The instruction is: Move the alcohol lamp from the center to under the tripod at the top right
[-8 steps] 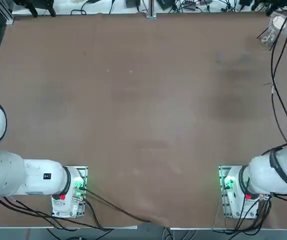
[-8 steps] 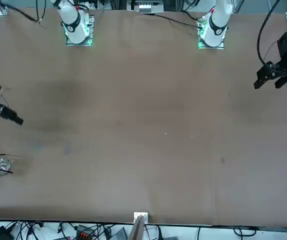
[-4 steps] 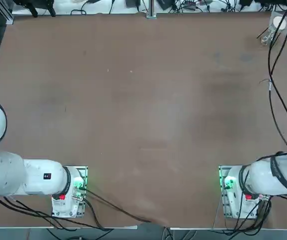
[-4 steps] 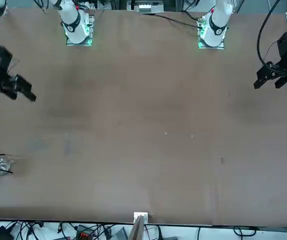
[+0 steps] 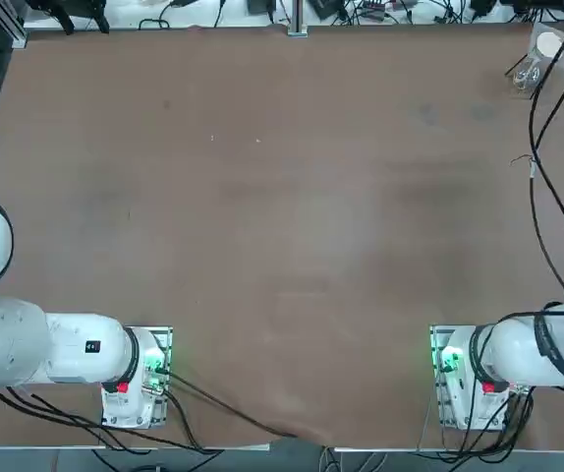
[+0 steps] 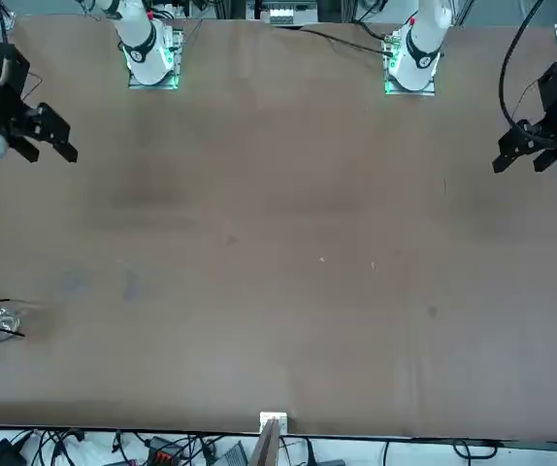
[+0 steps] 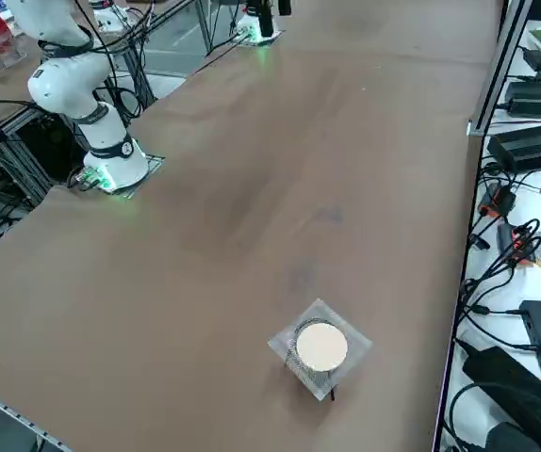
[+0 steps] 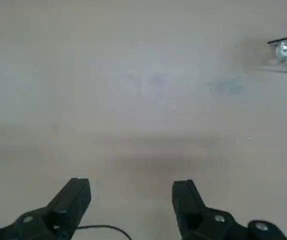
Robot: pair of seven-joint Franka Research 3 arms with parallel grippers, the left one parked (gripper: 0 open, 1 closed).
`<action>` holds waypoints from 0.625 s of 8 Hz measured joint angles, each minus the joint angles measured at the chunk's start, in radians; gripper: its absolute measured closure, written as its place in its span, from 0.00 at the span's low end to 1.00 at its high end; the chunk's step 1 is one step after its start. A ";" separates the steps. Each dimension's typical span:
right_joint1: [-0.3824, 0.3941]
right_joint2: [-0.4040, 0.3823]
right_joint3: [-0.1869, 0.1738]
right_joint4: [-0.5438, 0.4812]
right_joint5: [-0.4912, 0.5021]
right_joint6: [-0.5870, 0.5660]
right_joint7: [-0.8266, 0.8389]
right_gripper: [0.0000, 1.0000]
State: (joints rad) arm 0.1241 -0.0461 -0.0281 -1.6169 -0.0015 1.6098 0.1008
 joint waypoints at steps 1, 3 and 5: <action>0.000 -0.033 -0.002 -0.049 -0.030 0.010 -0.010 0.00; -0.010 -0.071 -0.020 -0.095 -0.046 0.017 -0.084 0.00; -0.033 -0.077 -0.028 -0.101 -0.046 0.017 -0.127 0.00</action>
State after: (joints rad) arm 0.0912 -0.1232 -0.0565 -1.7180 -0.0472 1.6271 -0.0266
